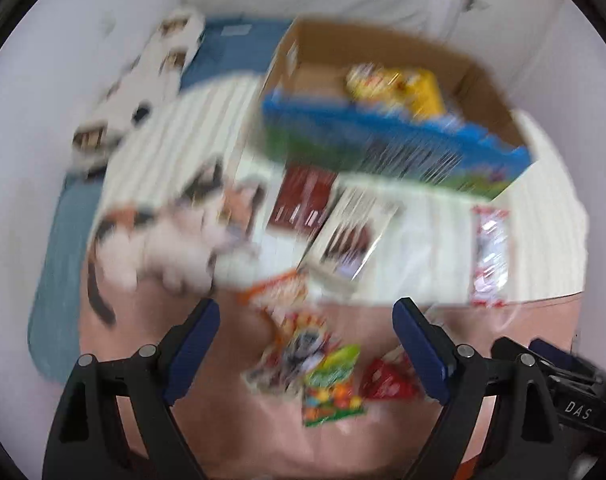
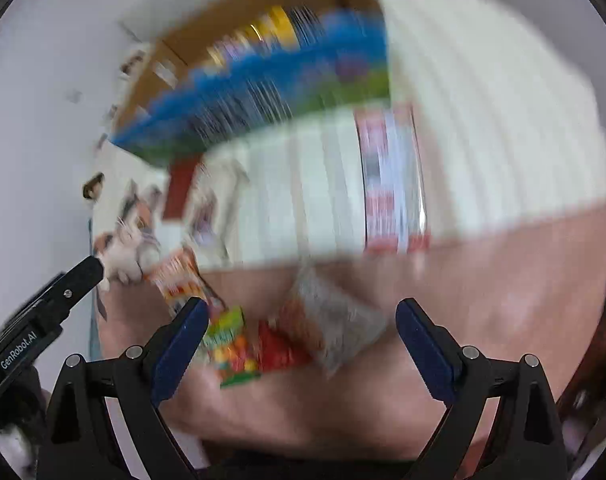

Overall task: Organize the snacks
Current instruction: 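Grasp the oat cookie packet with the right tool while the left tool grasps the orange panda bag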

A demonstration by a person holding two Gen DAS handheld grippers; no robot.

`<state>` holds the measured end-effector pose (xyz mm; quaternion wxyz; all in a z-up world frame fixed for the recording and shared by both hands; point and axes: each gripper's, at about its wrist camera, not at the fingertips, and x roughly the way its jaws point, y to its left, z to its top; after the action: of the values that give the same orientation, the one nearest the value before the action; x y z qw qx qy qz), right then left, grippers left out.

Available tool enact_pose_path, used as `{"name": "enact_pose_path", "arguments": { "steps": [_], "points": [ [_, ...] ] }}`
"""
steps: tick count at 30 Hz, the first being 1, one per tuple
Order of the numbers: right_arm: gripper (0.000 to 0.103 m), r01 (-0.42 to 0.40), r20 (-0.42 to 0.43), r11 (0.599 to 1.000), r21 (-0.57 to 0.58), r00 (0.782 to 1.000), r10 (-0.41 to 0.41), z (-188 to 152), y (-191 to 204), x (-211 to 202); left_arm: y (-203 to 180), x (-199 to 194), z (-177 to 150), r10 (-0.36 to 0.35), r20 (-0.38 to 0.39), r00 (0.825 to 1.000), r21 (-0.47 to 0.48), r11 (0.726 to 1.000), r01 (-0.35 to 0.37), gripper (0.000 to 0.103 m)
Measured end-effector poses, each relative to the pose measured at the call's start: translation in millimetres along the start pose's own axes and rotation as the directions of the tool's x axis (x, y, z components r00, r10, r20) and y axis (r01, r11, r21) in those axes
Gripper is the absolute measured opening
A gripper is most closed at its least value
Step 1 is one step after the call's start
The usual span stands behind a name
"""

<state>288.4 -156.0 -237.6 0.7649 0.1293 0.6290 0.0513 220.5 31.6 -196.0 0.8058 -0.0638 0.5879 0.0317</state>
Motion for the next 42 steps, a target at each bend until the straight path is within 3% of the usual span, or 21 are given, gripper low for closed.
{"name": "enact_pose_path", "arguments": {
  "steps": [5,9,11,13,18,21,24,26,29,31,33,36,38,42],
  "points": [
    [0.097,0.119,-0.047,0.982,-0.149,0.991,-0.127,-16,9,45,24,60,-30,0.005,-0.175,0.984,-0.082,0.996,-0.020,0.089],
    [0.092,0.230,-0.033,0.921,-0.316,0.967,-0.253,-16,21,72,29,93,-46,0.017,-0.263,0.965,-0.086,0.995,-0.041,0.089],
    [0.072,0.244,-0.044,0.898,-0.367,0.959,-0.279,-15,25,84,31,101,-50,-0.018,-0.291,0.957,-0.116,0.993,-0.016,0.089],
    [0.061,0.229,-0.073,0.877,-0.423,0.956,-0.285,-16,32,96,31,106,-51,-0.035,-0.302,0.953,-0.129,0.992,-0.004,0.089],
    [0.063,0.230,-0.124,0.778,-0.585,0.922,-0.366,-32,53,124,26,112,-49,-0.045,-0.306,0.951,-0.124,0.992,0.007,0.089],
    [0.068,0.259,-0.109,0.724,-0.639,0.902,-0.418,-40,61,140,24,116,-45,-0.068,-0.317,0.946,-0.143,0.989,0.023,0.089],
    [0.067,0.258,-0.117,0.743,-0.618,0.904,-0.412,-41,62,147,21,120,-34,-0.083,-0.319,0.944,-0.146,0.989,0.038,0.089],
    [0.061,0.244,-0.121,0.804,-0.542,0.924,-0.362,-29,56,145,21,121,-28,-0.102,-0.320,0.942,-0.160,0.986,0.052,0.089],
    [0.057,0.199,-0.140,0.929,-0.313,0.957,-0.253,-8,29,134,25,126,-19,-0.135,-0.327,0.935,-0.214,0.975,0.066,0.089],
    [0.057,0.141,-0.151,0.987,-0.081,0.977,-0.153,5,-1,129,32,131,-12,-0.171,-0.326,0.930,-0.277,0.958,0.078,0.089],
    [0.060,0.091,-0.161,0.993,0.071,0.984,-0.079,9,-20,129,38,141,-6,-0.220,-0.334,0.917,-0.343,0.934,0.099,0.089],
    [0.072,0.077,-0.186,0.993,0.094,0.981,-0.058,12,-20,135,39,158,1,-0.252,-0.358,0.899,-0.386,0.917,0.104,0.089],
    [0.080,0.079,-0.198,0.994,0.076,0.978,-0.063,13,-14,138,37,167,6,-0.239,-0.364,0.900,-0.382,0.920,0.090,0.089],
    [0.080,0.133,-0.220,0.991,0.003,0.967,-0.129,16,12,146,19,174,17,-0.173,-0.357,0.918,-0.292,0.954,0.066,0.084]
  ]
}}
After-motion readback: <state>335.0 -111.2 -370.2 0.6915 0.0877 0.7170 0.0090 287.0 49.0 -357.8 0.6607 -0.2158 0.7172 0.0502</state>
